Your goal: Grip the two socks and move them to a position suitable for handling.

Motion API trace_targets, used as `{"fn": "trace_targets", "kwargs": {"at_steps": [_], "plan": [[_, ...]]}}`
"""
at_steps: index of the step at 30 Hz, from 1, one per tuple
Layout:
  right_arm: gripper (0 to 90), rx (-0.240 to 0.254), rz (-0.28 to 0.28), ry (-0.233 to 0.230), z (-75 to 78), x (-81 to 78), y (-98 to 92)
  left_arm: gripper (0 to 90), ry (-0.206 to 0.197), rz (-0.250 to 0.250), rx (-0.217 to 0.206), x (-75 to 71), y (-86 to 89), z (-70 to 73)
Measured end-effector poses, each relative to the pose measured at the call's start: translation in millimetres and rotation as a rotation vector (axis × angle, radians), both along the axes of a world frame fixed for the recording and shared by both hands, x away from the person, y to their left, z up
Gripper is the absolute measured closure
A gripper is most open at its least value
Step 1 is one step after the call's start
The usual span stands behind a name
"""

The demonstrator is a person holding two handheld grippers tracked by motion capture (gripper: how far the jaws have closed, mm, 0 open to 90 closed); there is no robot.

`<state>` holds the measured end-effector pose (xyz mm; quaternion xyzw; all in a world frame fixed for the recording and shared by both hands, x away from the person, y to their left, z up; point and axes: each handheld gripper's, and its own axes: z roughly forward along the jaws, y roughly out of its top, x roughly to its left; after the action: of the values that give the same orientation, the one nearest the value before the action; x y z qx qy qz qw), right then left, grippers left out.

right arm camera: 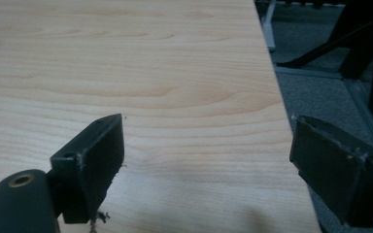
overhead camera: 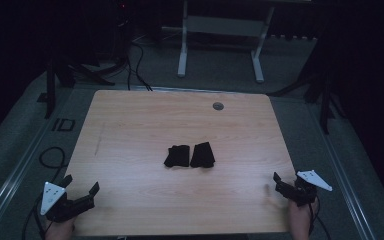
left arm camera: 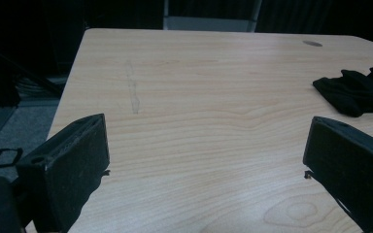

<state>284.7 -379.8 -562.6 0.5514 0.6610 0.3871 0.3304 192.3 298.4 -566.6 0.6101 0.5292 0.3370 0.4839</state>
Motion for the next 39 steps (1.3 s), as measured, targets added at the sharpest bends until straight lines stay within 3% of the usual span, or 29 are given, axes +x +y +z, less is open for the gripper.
{"fn": "trace_targets", "kwargs": {"at_steps": [6, 11, 16, 18, 19, 23, 27, 28, 31, 34, 37, 39], "plan": [[13.5, -0.072, 0.037, 0.024, -0.8, 1.3, 8.7, 3.1, 0.007, -0.002, -0.001, 0.2, -0.4, 0.6], [13.4, -0.064, 0.048, 0.051, -1.0, 4.2, 8.0, 3.0, 0.000, -0.013, 0.018, 0.0, -0.9, 1.0], [13.2, -0.036, 0.108, 0.071, 1.2, 6.8, 6.3, 3.1, 0.002, -0.061, 0.068, 0.1, -8.9, 2.4], [13.2, -0.039, 0.132, 0.081, 4.2, 8.1, 8.3, 3.1, -0.029, -0.075, 0.086, -0.3, -13.5, 2.5], [13.2, -0.040, 0.145, 0.085, 5.6, 9.0, 9.7, 3.1, -0.020, -0.080, 0.092, -0.1, -15.4, 3.2], [13.0, -0.041, 0.197, 0.118, 11.6, 13.5, 17.6, 3.0, 0.079, -0.086, 0.071, 2.8, -23.1, 4.7], [12.7, -0.058, 0.246, 0.126, 16.7, 17.2, 27.9, 3.0, 0.114, -0.113, 0.010, 6.5, -29.3, 6.0], [12.8, -0.058, 0.254, 0.126, 17.6, 18.5, 29.7, 3.0, 0.113, -0.128, -0.008, 7.6, -30.9, 6.2], [12.9, -0.054, 0.267, 0.131, 21.1, 22.7, 36.0, 3.0, 0.164, -0.195, -0.065, 11.5, -35.5, 9.9], [12.9, -0.058, 0.309, 0.140, 24.2, 27.2, 45.0, 3.0, 0.150, -0.188, -0.017, 11.3, -40.9, 13.3], [12.9, -0.053, 0.362, 0.160, 25.7, 32.8, 54.5, 3.0, 0.155, -0.185, 0.003, 11.5, -44.5, 10.0], [13.1, -0.077, 0.393, 0.170, 28.2, 36.7, 61.6, 3.0, 0.167, -0.193, 0.021, 11.3, -47.6, 8.3]]}}
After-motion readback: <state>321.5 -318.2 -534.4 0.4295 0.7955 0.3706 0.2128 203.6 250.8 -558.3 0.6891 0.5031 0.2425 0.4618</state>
